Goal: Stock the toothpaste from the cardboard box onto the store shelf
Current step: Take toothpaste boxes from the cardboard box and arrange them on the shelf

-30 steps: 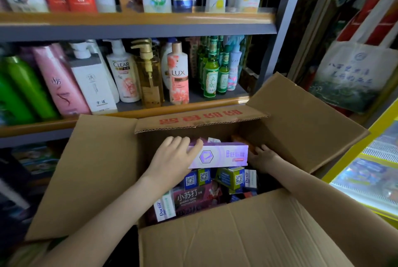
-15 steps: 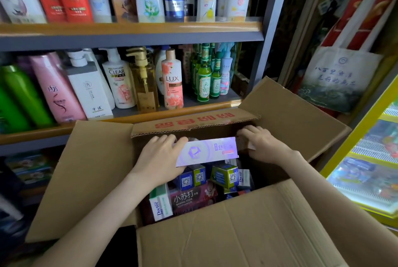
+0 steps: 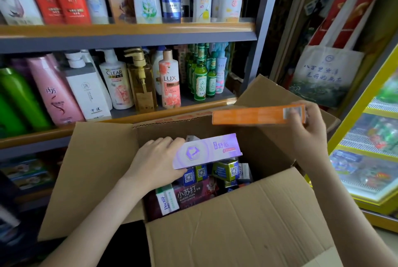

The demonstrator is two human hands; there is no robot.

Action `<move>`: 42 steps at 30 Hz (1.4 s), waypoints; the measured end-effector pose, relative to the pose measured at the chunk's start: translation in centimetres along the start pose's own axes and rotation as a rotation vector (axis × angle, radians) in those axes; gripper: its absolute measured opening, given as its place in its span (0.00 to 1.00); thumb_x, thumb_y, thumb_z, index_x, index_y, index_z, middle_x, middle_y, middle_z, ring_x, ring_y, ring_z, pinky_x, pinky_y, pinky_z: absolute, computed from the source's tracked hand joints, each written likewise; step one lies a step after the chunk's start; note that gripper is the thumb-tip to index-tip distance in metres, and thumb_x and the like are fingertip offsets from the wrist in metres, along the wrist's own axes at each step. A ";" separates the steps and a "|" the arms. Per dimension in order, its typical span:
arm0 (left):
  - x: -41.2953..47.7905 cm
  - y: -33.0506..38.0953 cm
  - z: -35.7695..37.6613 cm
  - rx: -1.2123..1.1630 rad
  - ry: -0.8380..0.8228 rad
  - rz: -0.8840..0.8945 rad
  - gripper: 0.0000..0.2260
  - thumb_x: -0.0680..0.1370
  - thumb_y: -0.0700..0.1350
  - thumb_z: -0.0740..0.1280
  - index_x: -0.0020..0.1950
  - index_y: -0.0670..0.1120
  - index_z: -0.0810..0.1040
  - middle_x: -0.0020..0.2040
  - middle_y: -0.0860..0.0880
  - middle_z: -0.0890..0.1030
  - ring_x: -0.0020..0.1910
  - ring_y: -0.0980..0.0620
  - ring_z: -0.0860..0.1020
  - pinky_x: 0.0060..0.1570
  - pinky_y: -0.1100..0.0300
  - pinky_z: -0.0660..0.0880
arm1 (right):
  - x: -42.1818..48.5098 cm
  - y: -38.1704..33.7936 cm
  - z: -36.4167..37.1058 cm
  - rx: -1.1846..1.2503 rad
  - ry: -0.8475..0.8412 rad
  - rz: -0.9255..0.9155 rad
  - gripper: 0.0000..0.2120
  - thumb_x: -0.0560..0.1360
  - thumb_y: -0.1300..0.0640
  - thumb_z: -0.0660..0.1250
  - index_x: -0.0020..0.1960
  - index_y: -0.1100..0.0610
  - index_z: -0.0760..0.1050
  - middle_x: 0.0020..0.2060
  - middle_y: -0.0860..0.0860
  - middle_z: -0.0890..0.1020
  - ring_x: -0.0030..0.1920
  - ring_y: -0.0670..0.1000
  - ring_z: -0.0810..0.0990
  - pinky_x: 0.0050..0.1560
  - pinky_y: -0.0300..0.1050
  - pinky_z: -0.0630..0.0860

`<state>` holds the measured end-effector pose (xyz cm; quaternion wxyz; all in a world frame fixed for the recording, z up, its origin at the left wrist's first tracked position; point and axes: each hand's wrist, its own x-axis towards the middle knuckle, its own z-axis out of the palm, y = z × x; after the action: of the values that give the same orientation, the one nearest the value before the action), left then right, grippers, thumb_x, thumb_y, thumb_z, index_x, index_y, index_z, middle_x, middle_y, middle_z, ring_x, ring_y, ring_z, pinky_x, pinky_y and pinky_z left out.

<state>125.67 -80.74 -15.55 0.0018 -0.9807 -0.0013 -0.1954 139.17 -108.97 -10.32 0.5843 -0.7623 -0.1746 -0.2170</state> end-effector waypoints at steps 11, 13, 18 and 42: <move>-4.9 2.6 -5.7 0.015 -0.018 -0.335 0.33 0.70 0.60 0.71 0.69 0.48 0.64 0.58 0.49 0.78 0.57 0.46 0.76 0.42 0.59 0.61 | -3.0 -5.4 2.3 0.636 -0.279 0.690 0.08 0.78 0.50 0.65 0.46 0.55 0.74 0.36 0.51 0.81 0.36 0.46 0.82 0.41 0.42 0.77; -6.6 3.1 -6.6 0.038 -0.022 -0.430 0.39 0.70 0.63 0.70 0.73 0.47 0.59 0.58 0.46 0.79 0.57 0.43 0.77 0.42 0.57 0.62 | -3.7 -6.0 3.2 0.580 -0.369 0.626 0.12 0.77 0.46 0.66 0.46 0.56 0.76 0.34 0.50 0.83 0.34 0.45 0.83 0.36 0.41 0.77; -12.3 4.3 -8.2 0.094 -0.029 -0.598 0.49 0.70 0.61 0.72 0.78 0.48 0.44 0.53 0.46 0.81 0.53 0.43 0.78 0.42 0.58 0.62 | -6.6 -6.4 6.5 0.353 -0.533 0.498 0.21 0.74 0.36 0.64 0.51 0.54 0.76 0.45 0.52 0.84 0.45 0.51 0.83 0.48 0.51 0.81; -45.8 -11.8 -16.5 -1.076 0.125 -1.408 0.22 0.65 0.60 0.73 0.54 0.50 0.81 0.44 0.50 0.82 0.39 0.53 0.81 0.42 0.56 0.78 | -35.4 -21.9 27.2 0.671 -0.969 0.780 0.25 0.80 0.40 0.55 0.50 0.61 0.77 0.27 0.53 0.78 0.21 0.50 0.66 0.20 0.38 0.60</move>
<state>77.00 -69.10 -17.84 -0.5800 -0.6078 -0.5121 -0.1786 101.33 -77.48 -17.49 0.6794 -0.5586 -0.1867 0.4377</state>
